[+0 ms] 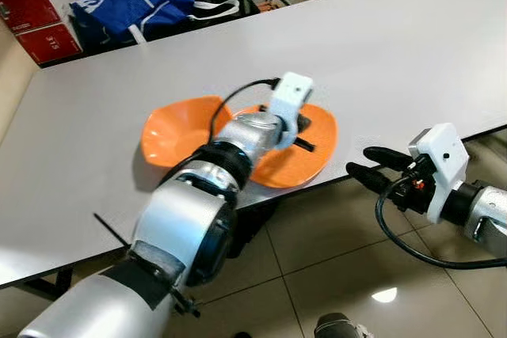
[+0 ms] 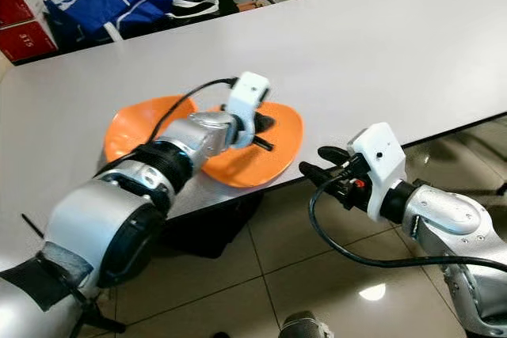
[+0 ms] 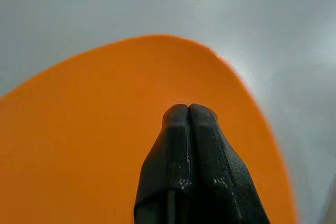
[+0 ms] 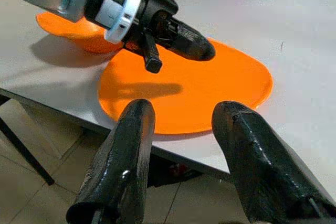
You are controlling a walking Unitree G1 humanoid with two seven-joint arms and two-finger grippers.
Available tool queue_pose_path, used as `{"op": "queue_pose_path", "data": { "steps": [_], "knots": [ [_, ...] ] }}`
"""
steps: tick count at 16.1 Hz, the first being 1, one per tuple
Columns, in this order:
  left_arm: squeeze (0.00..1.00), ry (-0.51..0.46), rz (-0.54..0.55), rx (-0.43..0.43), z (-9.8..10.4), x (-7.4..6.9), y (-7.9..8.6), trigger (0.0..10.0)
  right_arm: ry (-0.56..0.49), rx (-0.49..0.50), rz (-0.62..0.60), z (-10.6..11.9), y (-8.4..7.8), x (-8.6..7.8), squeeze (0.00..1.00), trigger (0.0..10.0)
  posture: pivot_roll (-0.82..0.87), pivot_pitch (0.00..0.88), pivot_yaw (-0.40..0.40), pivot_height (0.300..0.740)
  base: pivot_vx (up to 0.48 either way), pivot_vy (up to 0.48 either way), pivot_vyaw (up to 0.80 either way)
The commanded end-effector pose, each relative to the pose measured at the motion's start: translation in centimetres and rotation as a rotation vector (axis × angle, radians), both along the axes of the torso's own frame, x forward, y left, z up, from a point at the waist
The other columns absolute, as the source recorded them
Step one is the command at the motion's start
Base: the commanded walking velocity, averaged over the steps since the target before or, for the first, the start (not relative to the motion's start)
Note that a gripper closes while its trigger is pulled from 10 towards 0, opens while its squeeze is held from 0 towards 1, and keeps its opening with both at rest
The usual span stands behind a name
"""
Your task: Setting the table
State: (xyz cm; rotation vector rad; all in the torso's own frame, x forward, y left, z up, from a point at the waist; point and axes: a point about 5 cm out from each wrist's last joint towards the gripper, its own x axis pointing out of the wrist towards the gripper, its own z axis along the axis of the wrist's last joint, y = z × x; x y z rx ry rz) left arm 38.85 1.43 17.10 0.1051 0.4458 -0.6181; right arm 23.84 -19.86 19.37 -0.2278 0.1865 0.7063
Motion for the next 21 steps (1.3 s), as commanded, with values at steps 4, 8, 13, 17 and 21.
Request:
{"op": "queue_pose_path", "data": {
  "steps": [4,8,13,17,21],
  "knots": [
    [0.00,0.041,0.090,0.001,-1.6,0.1,2.1,10.0,-0.005,0.004,0.032,0.2,0.7,0.6,0.00,10.0,-0.43,0.053,0.143,0.740,0.000,0.000,0.00],
    [0.00,-0.238,0.102,-0.080,2.1,1.4,2.1,10.0,-0.187,0.067,-0.253,1.2,-0.1,3.8,0.00,10.0,-0.40,0.033,0.140,0.740,0.000,0.000,0.00],
    [0.00,-0.719,0.210,-0.340,7.0,-2.0,7.5,10.0,-0.494,0.111,-0.570,2.5,0.6,4.8,0.00,10.0,-0.32,0.000,0.141,0.740,0.000,0.000,0.00],
    [0.00,-0.624,0.475,-0.249,2.2,-10.2,15.6,10.0,-0.394,0.142,-0.547,-1.5,2.2,4.5,0.00,10.0,-0.21,0.000,0.125,0.740,0.000,0.000,0.00],
    [0.00,-0.446,0.561,-0.118,-5.3,-13.7,16.0,10.0,-0.296,0.163,-0.547,-4.5,2.3,5.3,0.00,10.0,-0.16,0.000,0.063,0.740,0.000,0.000,0.00]
  ]
}}
